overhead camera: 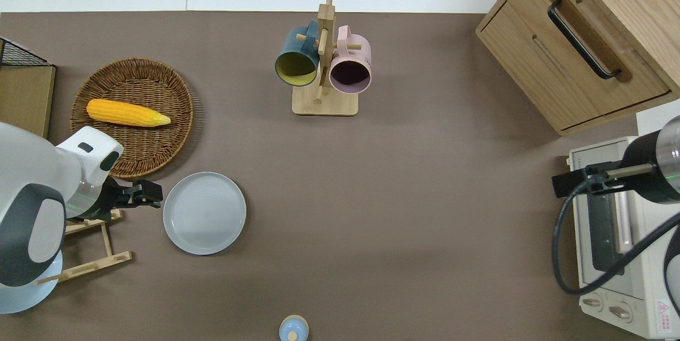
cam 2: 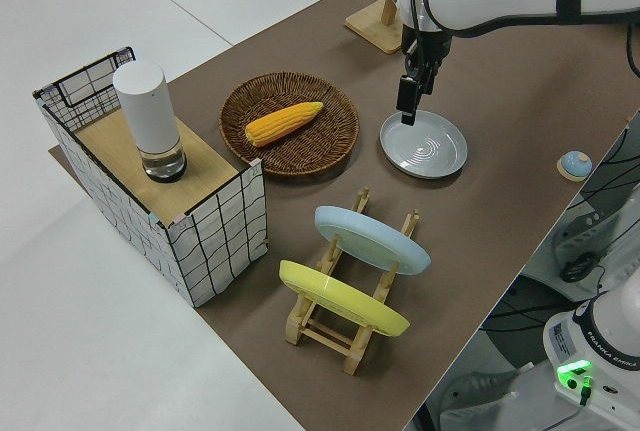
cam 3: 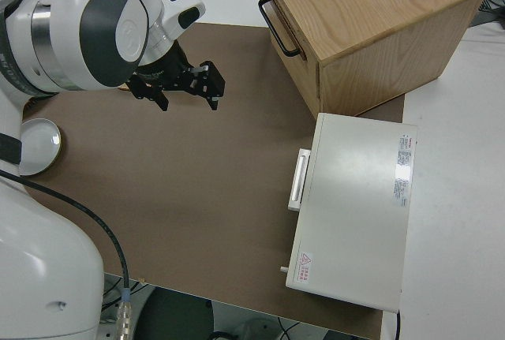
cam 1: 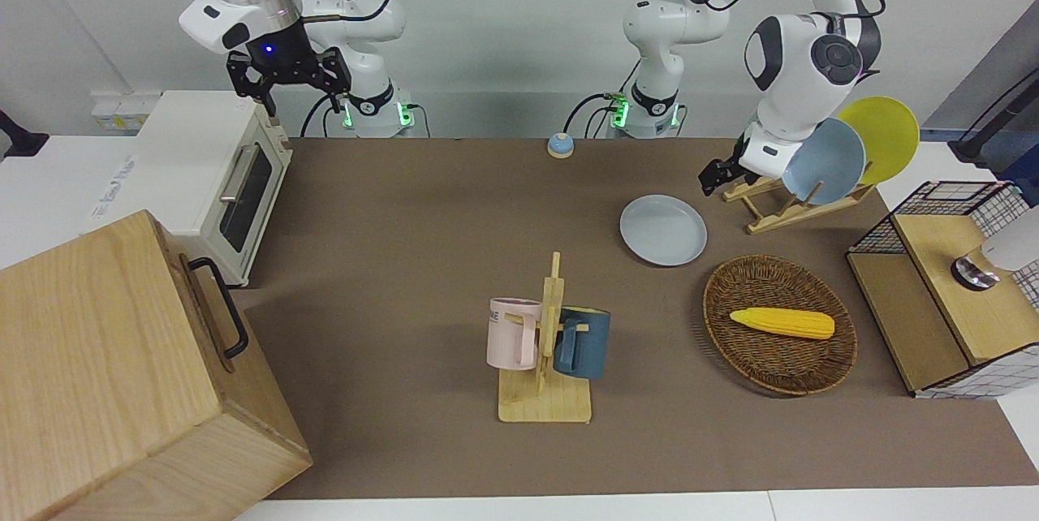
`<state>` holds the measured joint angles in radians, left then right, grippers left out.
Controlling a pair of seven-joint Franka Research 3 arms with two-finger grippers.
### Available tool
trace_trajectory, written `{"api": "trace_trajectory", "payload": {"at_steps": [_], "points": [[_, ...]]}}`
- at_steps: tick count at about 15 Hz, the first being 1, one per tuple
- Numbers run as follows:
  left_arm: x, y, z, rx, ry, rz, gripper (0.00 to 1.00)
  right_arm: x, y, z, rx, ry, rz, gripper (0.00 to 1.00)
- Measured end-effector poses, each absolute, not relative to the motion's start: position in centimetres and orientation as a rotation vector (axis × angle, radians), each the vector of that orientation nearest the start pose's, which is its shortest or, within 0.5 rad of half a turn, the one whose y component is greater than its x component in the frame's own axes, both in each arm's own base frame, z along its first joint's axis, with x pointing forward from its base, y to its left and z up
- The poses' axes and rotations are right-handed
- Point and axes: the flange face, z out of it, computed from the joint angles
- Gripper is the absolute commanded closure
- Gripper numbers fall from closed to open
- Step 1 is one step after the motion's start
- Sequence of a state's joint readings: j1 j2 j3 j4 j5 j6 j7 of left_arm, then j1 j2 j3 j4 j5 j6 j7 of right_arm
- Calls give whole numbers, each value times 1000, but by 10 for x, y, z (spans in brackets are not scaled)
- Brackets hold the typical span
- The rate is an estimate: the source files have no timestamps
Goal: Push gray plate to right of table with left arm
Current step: 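Move the left gripper down to the near edge of the gray plate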
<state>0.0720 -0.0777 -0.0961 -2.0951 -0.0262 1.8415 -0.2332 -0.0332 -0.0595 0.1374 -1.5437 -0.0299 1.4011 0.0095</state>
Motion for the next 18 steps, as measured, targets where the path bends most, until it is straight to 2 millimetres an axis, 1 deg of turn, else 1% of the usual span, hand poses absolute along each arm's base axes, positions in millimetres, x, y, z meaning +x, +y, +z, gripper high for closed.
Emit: {"api": "trace_trajectory", "payload": {"at_steps": [3, 8, 11, 13, 14, 15, 16, 17, 18], "points": [[500, -14, 416, -3105, -345, 277, 11, 515, 53, 655, -3178, -144, 129, 5], [487, -14, 380, -3116, -365, 282, 32, 515, 53, 655, -3178, -144, 129, 5], [474, -11, 349, -3115, -379, 274, 48, 515, 53, 655, -3178, -144, 129, 5], [467, -10, 333, -3114, -384, 283, 98, 515, 53, 655, -3178, -144, 129, 5], [465, -10, 328, -3114, -384, 289, 155, 515, 53, 655, -3178, -144, 129, 5], [465, -10, 327, -3119, -390, 294, 219, 515, 53, 655, -3178, -144, 129, 5], [465, -10, 326, -3128, -398, 296, 259, 515, 53, 655, -3178, -144, 129, 5], [464, -10, 326, -3136, -398, 299, 287, 515, 53, 655, -3178, -144, 129, 5], [464, -11, 325, -3143, -401, 302, 293, 515, 53, 655, -3178, -144, 129, 5]]}}
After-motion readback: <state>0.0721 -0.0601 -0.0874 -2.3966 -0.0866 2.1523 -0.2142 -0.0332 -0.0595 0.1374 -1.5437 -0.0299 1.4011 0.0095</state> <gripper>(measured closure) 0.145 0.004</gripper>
